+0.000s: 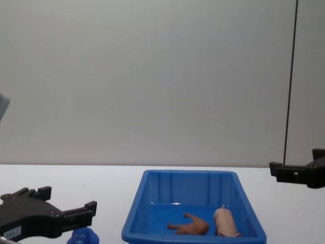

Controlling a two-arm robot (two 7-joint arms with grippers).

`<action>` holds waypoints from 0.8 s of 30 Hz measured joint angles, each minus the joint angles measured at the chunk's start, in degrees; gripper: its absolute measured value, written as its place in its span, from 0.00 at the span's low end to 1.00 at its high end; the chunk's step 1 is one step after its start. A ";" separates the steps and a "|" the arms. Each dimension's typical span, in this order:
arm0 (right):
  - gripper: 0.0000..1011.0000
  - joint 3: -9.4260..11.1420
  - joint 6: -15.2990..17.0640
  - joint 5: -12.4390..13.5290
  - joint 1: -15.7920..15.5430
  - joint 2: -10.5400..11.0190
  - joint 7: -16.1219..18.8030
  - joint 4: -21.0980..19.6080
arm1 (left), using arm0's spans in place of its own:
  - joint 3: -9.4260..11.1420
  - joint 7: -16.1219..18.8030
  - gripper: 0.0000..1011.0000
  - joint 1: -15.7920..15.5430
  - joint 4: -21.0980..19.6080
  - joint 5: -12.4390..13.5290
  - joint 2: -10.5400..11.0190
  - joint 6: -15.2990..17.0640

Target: Pick up the two dolls from the table and place them into the box.

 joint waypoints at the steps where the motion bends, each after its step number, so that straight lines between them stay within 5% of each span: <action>1: 0.99 0.00 0.00 0.00 0.00 0.01 0.00 0.00 | -0.11 -0.75 0.99 -0.50 0.94 0.12 -0.23 -0.11; 24: 0.99 -0.01 0.01 0.00 0.00 0.02 0.00 0.00 | -1.05 -14.13 0.99 -10.51 17.88 1.55 -5.21 0.76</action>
